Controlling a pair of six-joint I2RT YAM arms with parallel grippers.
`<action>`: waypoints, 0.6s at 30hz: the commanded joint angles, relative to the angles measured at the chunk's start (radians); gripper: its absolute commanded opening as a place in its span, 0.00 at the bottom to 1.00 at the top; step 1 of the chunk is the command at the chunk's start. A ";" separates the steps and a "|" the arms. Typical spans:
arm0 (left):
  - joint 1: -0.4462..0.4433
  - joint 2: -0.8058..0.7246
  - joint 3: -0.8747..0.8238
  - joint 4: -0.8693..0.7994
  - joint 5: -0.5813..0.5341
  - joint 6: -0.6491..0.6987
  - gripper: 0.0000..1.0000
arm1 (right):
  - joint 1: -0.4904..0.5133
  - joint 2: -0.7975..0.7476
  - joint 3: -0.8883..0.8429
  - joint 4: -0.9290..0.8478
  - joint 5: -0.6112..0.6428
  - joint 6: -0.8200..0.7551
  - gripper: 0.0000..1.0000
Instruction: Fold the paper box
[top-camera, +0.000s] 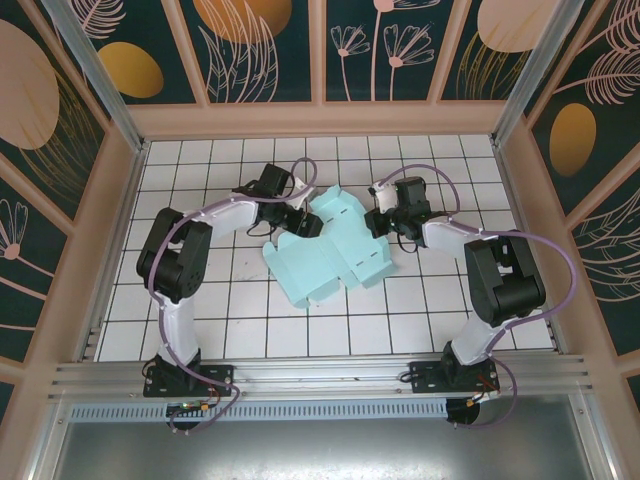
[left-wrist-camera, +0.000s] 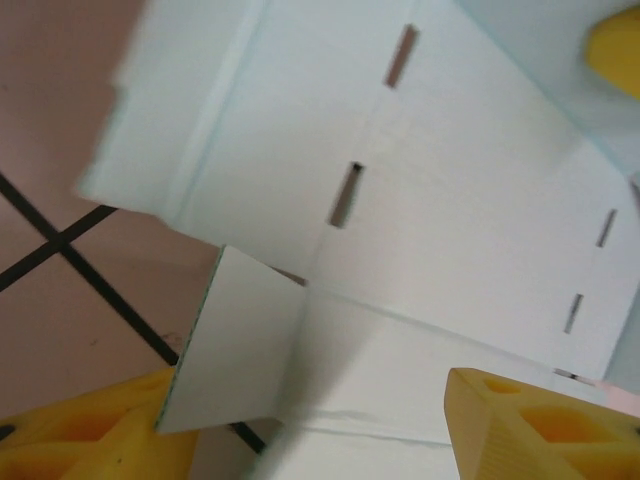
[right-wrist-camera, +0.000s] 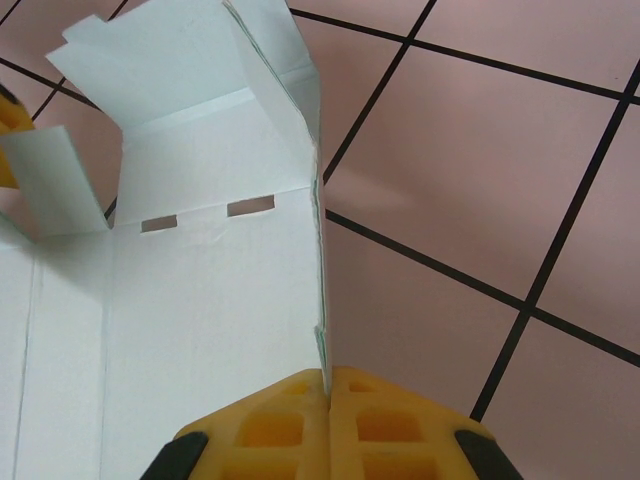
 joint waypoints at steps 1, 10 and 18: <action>-0.024 -0.027 -0.010 0.013 0.023 0.021 0.65 | -0.003 0.020 0.027 0.043 0.029 0.031 0.00; -0.079 -0.028 -0.016 0.014 -0.037 0.052 0.69 | 0.001 0.032 0.027 0.046 0.052 0.041 0.00; -0.114 0.016 0.019 -0.032 -0.040 0.060 0.61 | 0.004 0.040 0.026 0.048 0.066 0.045 0.00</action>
